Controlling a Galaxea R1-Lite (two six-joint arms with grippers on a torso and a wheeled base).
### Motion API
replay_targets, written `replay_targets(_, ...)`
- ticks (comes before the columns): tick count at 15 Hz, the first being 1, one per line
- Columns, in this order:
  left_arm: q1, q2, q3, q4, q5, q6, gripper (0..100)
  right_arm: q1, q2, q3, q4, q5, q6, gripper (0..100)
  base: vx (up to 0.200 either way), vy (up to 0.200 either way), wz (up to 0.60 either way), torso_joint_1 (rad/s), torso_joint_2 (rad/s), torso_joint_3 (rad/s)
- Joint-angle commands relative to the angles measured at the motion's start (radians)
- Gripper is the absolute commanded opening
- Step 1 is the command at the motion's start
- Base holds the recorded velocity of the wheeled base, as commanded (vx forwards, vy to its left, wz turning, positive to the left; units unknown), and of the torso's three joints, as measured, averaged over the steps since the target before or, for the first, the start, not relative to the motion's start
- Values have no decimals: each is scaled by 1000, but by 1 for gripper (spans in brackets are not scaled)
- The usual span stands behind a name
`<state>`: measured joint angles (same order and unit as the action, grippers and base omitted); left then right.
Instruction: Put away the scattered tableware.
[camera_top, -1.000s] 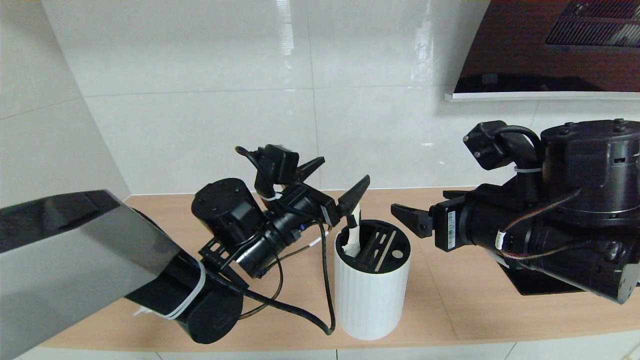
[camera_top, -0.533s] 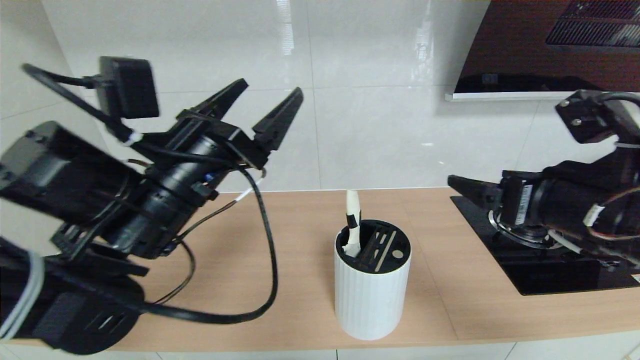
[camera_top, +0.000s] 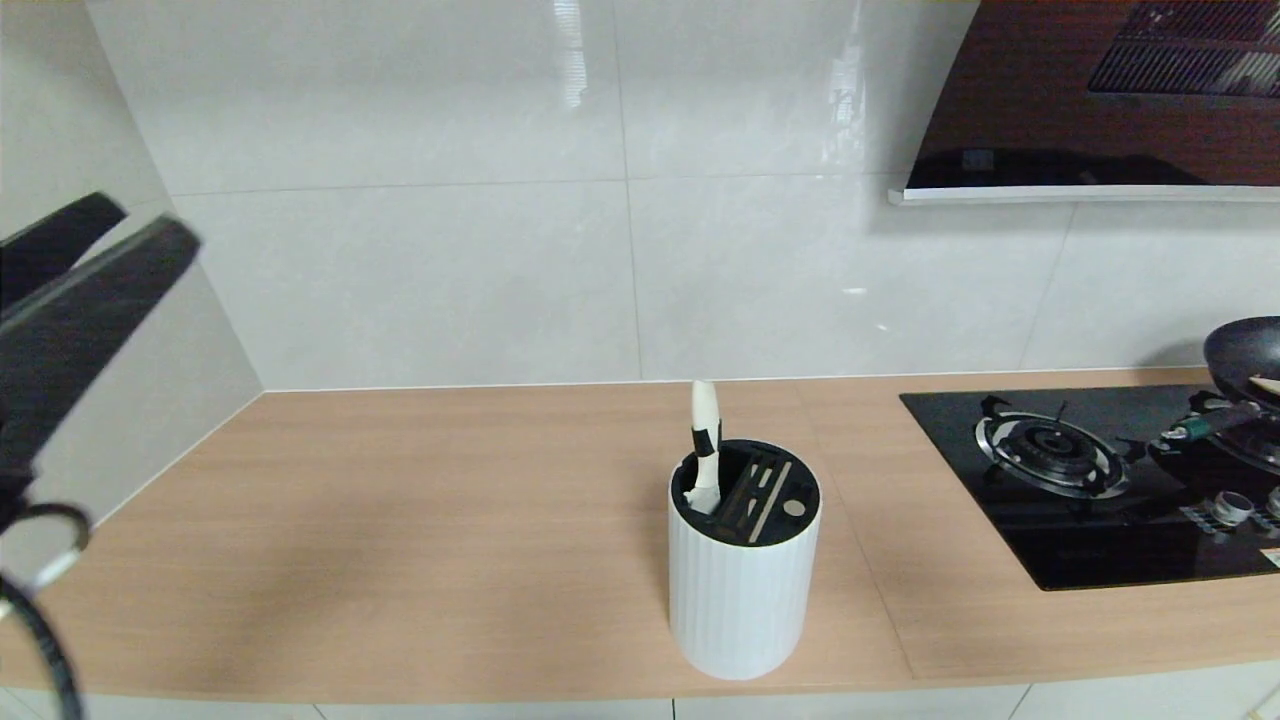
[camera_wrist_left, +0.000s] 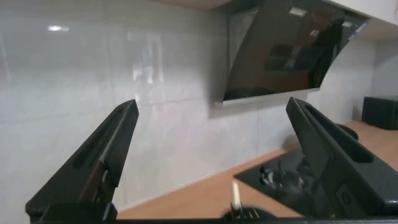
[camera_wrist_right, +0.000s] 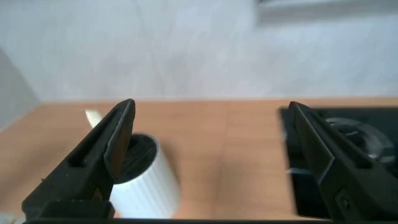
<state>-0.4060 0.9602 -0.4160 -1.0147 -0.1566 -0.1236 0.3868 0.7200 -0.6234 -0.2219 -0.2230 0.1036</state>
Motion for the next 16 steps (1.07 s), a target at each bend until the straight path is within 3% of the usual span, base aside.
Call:
replay_targets(1,156,-600,-86,596,-20,-76,100,-97,-370,8,230,-1,-58,100,0,0,0,0,0,0)
replay_targets(3,208,-687,-124,691,-72,-152,100,-158,-429,11,269,2,-74,100,0,0,0,0,0,0)
replay_targets(4,231,-733,-119,708,-81,-209,100,-186,-467,14,289,2,-81,100,0,0,0,0,0,0)
replay_targets(7,265,-824,-78,755,-78,-254,100,-276,-573,33,378,5,-119,100,0,0,0,0,0,0)
replay_targets(9,315,-864,-47,760,-77,-272,100,-342,-648,60,417,7,-137,100,0,0,0,0,0,0)
replay_targets(11,346,-871,-30,757,-72,-275,100,-379,-694,82,423,10,-137,100,0,0,0,0,0,0)
replay_targets(13,401,-957,9,778,-80,-278,100,-387,-720,186,392,-64,-127,100,0,0,0,0,0,0)
replay_targets(14,401,-957,9,778,-80,-278,100,-387,-720,186,392,-64,-127,100,0,0,0,0,0,0)
replay_targets(15,404,-960,118,760,-4,-214,100,-387,-720,248,360,-101,-111,100,0,0,0,0,0,0)
replay_targets(16,404,-960,197,748,5,-159,100,-387,-720,301,345,-101,-111,100,0,0,0,0,0,0)
